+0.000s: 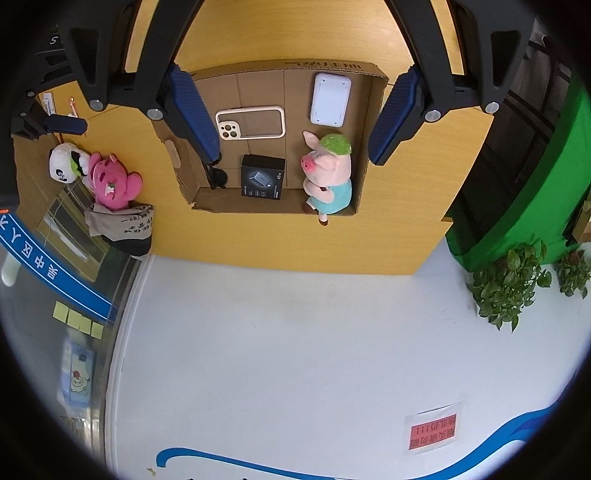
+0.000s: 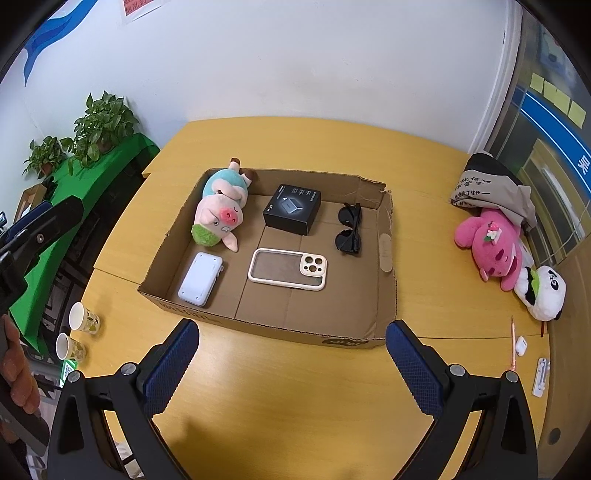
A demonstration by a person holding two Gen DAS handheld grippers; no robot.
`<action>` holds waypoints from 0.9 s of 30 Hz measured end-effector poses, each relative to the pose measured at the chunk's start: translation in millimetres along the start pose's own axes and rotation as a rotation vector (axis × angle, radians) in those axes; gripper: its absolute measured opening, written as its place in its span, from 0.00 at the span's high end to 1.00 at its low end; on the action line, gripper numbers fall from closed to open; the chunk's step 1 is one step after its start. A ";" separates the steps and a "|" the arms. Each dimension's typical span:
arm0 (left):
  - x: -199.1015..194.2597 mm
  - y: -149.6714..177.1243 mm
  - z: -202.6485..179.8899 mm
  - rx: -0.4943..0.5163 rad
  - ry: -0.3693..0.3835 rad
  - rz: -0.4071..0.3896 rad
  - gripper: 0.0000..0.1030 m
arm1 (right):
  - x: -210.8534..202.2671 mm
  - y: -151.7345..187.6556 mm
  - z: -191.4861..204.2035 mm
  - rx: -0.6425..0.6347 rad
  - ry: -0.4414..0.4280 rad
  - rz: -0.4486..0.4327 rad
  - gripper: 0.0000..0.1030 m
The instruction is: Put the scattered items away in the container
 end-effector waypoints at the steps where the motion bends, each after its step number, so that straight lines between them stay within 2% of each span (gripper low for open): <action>1: 0.5 0.7 0.9 -0.003 0.000 0.001 0.19 | 0.2 0.2 -0.2 0.001 -0.002 0.002 0.01; 5: 0.6 4.1 -0.8 0.008 0.009 0.003 0.19 | 0.5 0.7 -0.7 0.001 -0.002 0.004 0.01; 11: 1.9 5.6 -13.0 0.094 -0.038 0.007 0.19 | 0.4 2.0 -1.3 0.006 -0.003 0.004 0.01; 27: 16.4 11.8 -7.3 0.048 -0.005 0.090 0.19 | 4.0 -0.1 -4.3 0.011 -0.001 0.008 0.01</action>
Point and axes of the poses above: each gripper's, at about its wrist camera, not at the fingertips, and x roughly the way its jaws point, z to its left, y to its underside, the point moved 1 cm from there along x, roughly the way its jaws point, and after that the axes turned 6 degrees about x, right-handed, at the moved point
